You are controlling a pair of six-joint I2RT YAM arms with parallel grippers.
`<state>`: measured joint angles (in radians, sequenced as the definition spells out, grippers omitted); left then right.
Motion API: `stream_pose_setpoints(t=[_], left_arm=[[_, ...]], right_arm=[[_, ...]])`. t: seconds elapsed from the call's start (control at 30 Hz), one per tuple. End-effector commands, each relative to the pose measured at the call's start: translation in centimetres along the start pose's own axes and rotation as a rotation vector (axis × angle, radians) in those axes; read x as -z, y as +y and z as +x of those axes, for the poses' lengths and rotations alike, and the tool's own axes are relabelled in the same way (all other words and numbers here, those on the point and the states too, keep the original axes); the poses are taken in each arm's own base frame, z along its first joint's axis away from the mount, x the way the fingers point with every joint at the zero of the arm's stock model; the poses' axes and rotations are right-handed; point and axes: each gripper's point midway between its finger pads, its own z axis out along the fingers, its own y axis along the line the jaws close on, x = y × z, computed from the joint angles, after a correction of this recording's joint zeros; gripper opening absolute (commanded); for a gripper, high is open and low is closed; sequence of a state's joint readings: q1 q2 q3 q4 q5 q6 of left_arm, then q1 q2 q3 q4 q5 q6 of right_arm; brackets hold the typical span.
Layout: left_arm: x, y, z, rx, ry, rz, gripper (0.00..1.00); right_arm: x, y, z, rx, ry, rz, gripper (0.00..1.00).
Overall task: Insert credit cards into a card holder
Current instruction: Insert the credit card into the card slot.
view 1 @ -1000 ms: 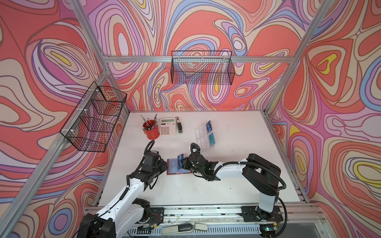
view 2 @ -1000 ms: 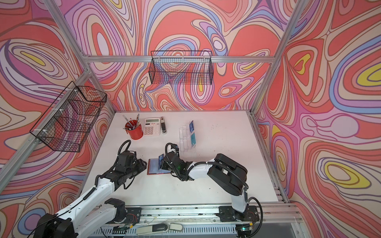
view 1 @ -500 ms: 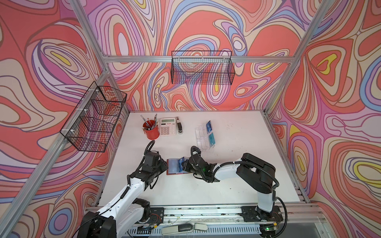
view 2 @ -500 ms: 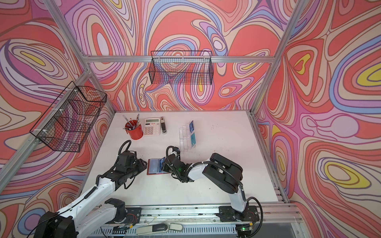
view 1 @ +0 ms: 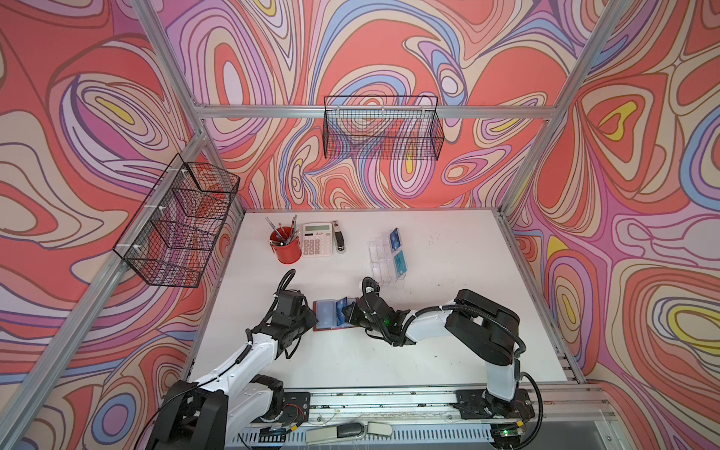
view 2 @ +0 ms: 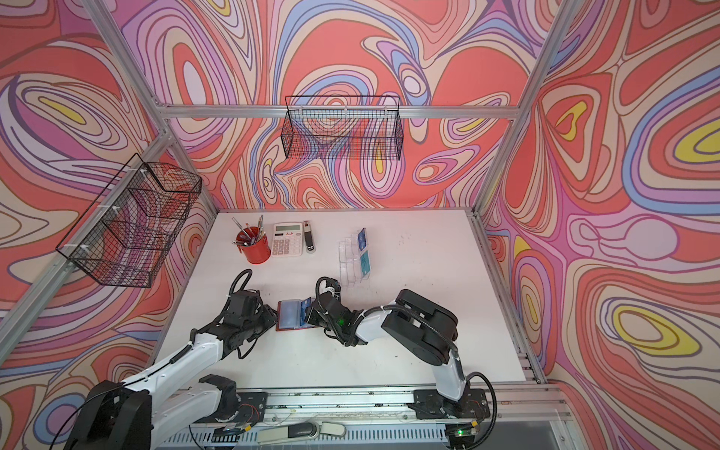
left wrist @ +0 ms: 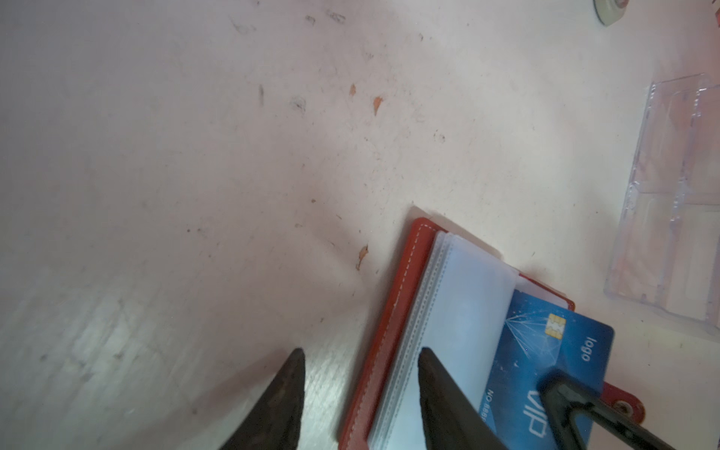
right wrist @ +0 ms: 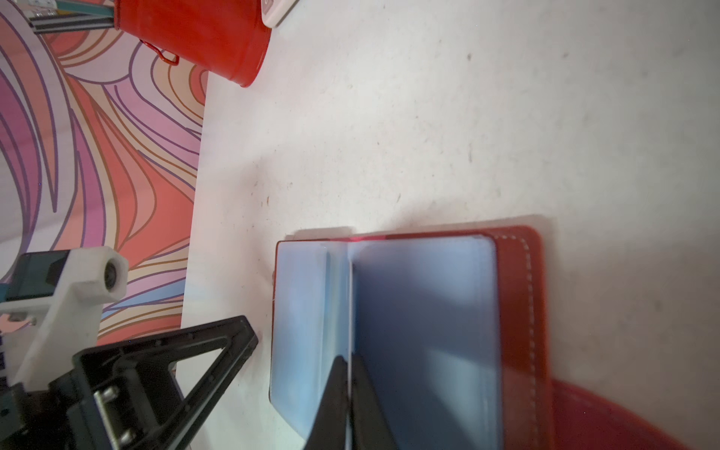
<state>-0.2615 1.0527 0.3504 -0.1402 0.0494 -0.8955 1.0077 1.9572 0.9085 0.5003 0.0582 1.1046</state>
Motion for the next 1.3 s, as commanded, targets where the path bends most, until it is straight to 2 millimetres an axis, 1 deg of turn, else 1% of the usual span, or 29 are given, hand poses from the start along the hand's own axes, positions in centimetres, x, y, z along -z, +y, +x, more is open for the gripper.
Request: stream_pose_setpoints(t=[0.0,0.3,0.53,0.63,1.07,1.27], left_arm=[[0.1,-0.2,-0.6,0.024,-0.028,0.013,0.49],[0.0,0.0,-0.6,0.025,-0.034,0.009,0.49],[-0.5,0.2,-0.4,0.027,-0.022,-0.006,0.49],[-0.7,0.2,-0.3,0.027,-0.018,-0.004,0.49],[-1.0,0.2,-0.3,0.030,-0.013,-0.008,0.49],[-1.0,0.3,-0.2,0.031,-0.012,-0.011,0.48]], right_arm=[[0.5,0.4,-0.7,-0.011,-0.023,-0.011,0.00],[-0.7,0.1,0.1,-0.018,0.005,-0.022,0.00],[0.4,1.0,-0.8,0.007,-0.027,-0.037,0.00],[0.5,1.2,-0.8,0.011,-0.030,-0.046,0.00],[-0.7,0.8,0.0,0.012,-0.009,-0.059,0.00],[-1.2,-0.1,0.6,-0.001,0.006,-0.041,0.00]])
